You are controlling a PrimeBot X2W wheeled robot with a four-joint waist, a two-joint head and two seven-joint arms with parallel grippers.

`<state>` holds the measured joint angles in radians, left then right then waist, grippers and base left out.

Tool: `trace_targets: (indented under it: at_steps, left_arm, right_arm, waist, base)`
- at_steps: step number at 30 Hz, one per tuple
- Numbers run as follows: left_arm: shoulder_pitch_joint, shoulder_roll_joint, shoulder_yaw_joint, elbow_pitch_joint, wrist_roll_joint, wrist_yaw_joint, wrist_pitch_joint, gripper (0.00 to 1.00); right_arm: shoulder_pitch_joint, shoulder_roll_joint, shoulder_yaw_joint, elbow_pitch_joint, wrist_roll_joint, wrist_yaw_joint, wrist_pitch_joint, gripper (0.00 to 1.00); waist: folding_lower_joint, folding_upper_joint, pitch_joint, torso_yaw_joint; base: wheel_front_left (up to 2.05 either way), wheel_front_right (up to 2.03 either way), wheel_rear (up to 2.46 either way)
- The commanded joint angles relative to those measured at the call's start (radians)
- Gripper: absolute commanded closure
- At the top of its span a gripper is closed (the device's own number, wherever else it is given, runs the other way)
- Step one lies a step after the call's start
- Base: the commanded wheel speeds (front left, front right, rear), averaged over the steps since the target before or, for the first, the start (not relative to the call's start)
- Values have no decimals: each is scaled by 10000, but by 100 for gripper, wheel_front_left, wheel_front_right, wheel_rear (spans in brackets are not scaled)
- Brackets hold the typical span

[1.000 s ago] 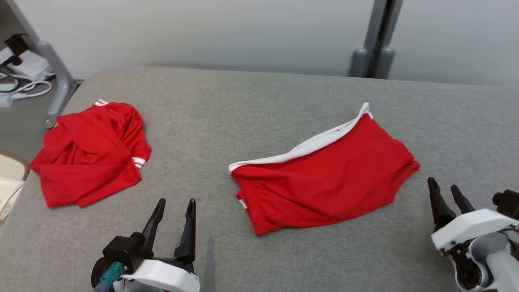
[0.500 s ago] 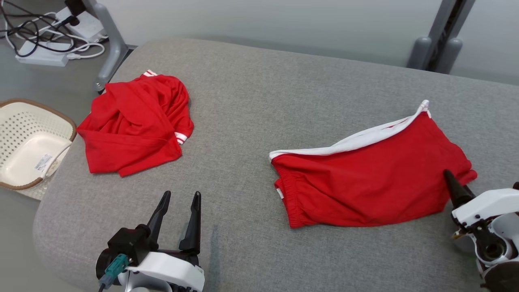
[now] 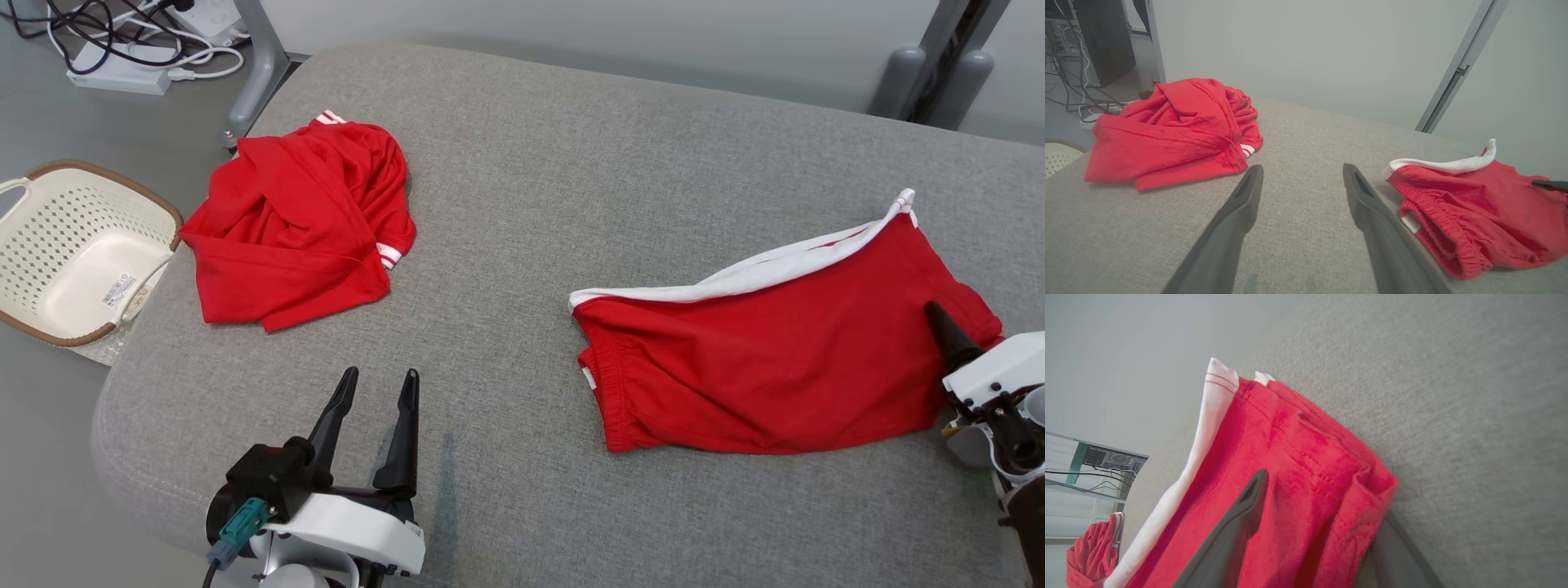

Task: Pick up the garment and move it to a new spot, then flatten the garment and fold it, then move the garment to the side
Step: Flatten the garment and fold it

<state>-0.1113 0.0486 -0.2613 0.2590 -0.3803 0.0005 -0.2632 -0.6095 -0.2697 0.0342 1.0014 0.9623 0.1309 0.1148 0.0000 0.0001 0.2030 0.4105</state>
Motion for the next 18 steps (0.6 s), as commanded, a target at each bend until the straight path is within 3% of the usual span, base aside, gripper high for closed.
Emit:
trace_targets:
  at_steps: [1, 2, 3, 4, 18]
  left_arm:
    - [-139, 41, -2, -36, -82, 40, -20, 0]
    - [-154, 39, -7, -33, -100, 53, -20, 0]
    - [-166, 41, -5, -22, -111, 64, -19, 0]
    - [-172, 39, 0, -14, -101, 69, -20, 0]
    - [-41, 39, 119, 210, 1, 3, -20, 0]
  right_arm:
    - [125, 165, 115, 328, -26, -3, 157, 20]
    - [64, 173, 200, 404, -91, -5, 147, 64]
    - [21, 194, 271, 452, -106, -5, 116, 89]
    - [-14, 203, 316, 482, -106, -5, 52, 100]
    - [497, 64, 280, -214, 911, -5, -1108, 100]
  waist:
    - [0, -1, 36, 24]
    - [0, -1, 50, 32]
    - [0, -1, 60, 35]
    - [0, -1, 64, 35]
    - [0, -1, -382, -566]
  base:
    - [0, 0, 0]
    - [0, 0, 0]
    - [0, 0, 0]
    - [0, 0, 0]
    - [0, 0, 0]
